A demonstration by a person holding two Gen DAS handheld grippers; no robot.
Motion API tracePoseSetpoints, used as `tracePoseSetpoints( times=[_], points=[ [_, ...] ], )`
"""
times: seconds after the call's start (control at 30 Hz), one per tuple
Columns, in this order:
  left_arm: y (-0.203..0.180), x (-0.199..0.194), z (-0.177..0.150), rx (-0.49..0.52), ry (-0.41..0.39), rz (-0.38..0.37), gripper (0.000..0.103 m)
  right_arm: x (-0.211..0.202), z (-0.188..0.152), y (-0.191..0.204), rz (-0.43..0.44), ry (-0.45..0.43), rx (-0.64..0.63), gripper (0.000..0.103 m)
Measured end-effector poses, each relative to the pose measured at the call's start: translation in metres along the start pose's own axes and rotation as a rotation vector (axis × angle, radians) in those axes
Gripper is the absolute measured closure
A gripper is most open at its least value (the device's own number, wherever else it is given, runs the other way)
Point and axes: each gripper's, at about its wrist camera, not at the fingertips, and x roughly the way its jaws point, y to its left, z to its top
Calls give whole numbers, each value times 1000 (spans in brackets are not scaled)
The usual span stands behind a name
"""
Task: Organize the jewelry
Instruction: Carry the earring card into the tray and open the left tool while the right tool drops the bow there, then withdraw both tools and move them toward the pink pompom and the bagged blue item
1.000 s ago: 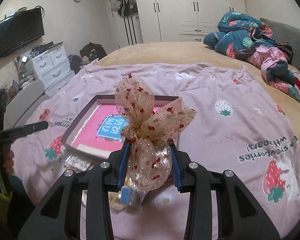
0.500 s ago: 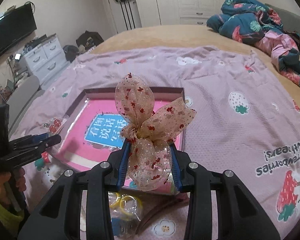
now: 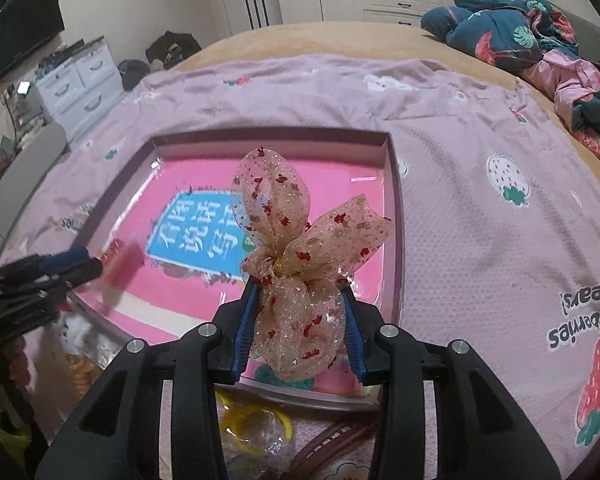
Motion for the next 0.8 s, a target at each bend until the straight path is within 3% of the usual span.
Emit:
tracePoseSetpoints(
  times=[0.2, 0.3, 0.5, 0.8],
  points=[
    [1, -8, 0, -16, -14, -10, 56, -7, -8, -6, -31, -21, 27, 41],
    [1, -14, 0, -19, -26, -13, 51, -22, -12, -9, -39, -61, 42, 28],
    [4, -30, -2, -39, -51, -14, 39, -67, -23, -10, -49, -186, 57, 12],
    [6, -73, -2, -57, -141, 33, 13, -124, -31, -5, -58, -299, 44, 6]
  ],
)
